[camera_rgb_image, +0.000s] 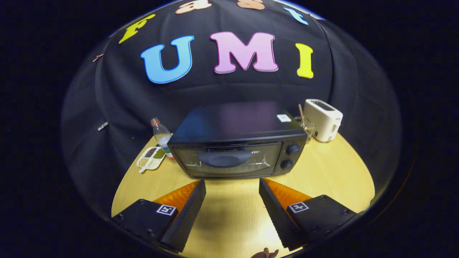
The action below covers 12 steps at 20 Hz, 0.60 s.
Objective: Open the toaster oven, put the food inside, and close the toaster oven door.
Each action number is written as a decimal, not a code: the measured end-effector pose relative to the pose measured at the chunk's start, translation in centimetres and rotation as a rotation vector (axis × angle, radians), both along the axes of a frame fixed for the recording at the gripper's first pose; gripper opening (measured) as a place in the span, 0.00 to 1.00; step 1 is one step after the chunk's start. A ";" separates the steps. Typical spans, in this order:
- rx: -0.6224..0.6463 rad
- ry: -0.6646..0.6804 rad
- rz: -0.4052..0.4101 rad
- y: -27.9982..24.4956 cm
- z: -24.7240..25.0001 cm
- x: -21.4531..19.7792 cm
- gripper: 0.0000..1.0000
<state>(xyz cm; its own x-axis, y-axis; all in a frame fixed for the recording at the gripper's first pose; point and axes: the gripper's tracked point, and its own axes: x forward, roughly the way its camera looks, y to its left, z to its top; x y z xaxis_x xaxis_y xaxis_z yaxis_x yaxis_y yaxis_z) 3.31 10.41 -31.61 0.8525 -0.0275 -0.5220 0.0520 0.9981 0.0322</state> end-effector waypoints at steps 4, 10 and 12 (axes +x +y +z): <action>-0.008 -0.221 -0.018 -3.6 9.2 -0.5 0.97; -0.105 -0.480 -0.019 -10.7 21.1 -3.3 0.97; -0.111 -0.524 -0.026 -12.5 23.1 -3.9 0.96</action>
